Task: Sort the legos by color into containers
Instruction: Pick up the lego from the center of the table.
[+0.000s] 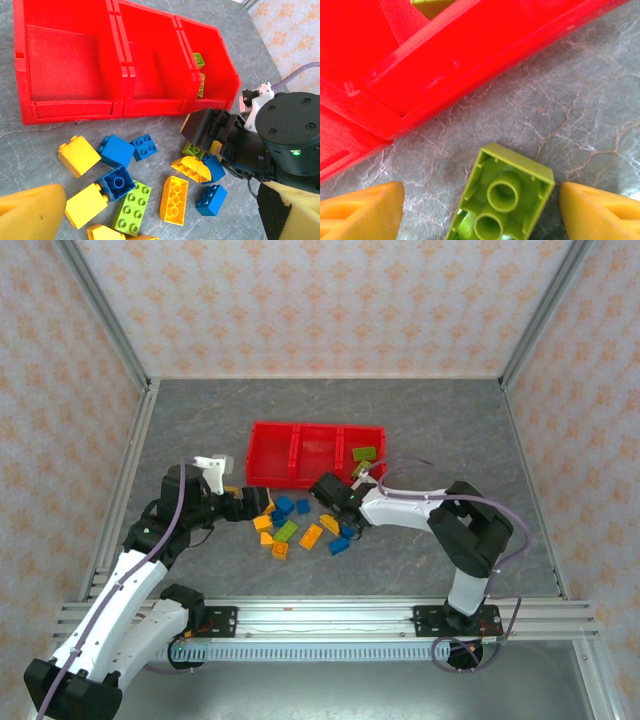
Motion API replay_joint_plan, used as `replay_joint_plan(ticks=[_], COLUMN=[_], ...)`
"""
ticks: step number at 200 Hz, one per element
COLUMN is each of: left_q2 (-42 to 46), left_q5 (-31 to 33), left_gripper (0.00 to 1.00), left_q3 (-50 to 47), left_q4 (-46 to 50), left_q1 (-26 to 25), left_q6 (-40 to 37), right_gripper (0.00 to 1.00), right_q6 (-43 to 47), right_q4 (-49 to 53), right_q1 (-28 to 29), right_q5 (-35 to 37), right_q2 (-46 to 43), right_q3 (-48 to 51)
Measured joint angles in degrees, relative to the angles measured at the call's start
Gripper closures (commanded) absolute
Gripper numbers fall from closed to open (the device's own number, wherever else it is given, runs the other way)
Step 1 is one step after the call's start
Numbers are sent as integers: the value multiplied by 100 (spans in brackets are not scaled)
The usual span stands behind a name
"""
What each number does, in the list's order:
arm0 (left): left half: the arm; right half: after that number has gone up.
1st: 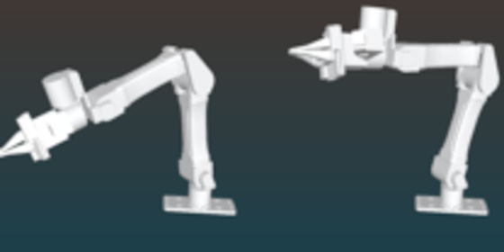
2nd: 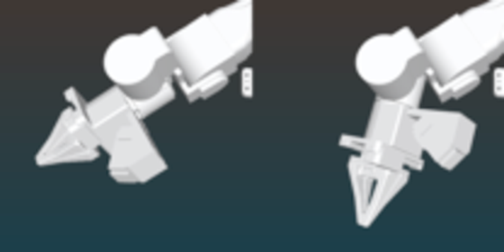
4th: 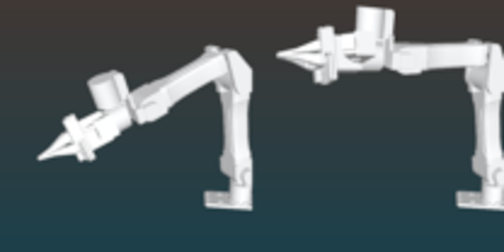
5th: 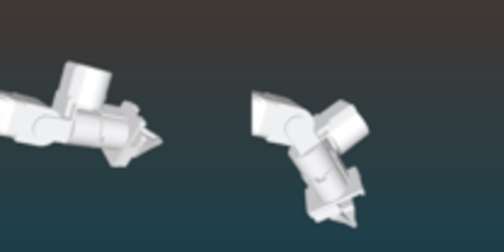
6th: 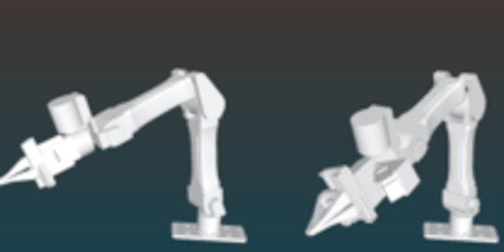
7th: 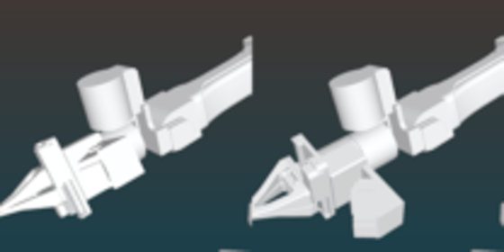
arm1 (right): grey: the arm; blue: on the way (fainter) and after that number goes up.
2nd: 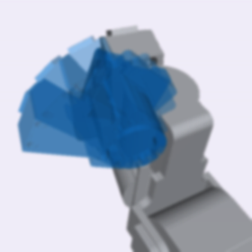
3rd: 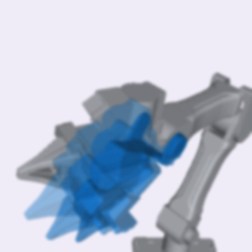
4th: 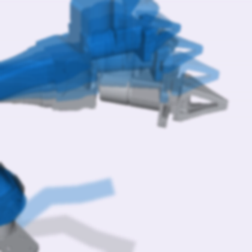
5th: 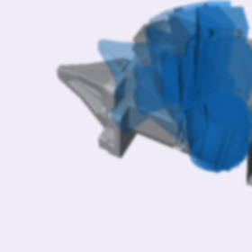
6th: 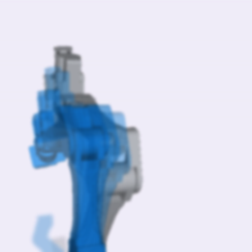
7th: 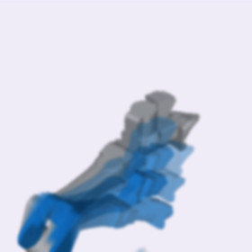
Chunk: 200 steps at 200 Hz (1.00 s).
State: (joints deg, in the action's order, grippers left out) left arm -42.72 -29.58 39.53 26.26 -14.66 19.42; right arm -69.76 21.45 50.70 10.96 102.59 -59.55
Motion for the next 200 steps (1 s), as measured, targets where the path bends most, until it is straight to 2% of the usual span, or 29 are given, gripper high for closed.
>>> replay_joint_plan(ticks=[25,43,95,128,200], left_q2=[-2,-2,0,-2,-44], left_q5=[0,2,0,0,2], left_gripper=[1,1,1,1,1], left_q3=[-37,-39,-42,-59,-61], left_q4=[-2,-4,-4,-15,-17], left_q1=[0,0,0,0,0], left_q6=[0,0,0,0,0], right_gripper=[28,39,57,63,68], right_q6=[131,249,380,439,1145], right_q4=[308,485,680,603,-4], right_q1=[63,101,140,166,-26], right_q5=[177,284,470,581,1073], right_q2=[216,328,380,295,-660], right_q3=[-234,-323,-286,-136,503])
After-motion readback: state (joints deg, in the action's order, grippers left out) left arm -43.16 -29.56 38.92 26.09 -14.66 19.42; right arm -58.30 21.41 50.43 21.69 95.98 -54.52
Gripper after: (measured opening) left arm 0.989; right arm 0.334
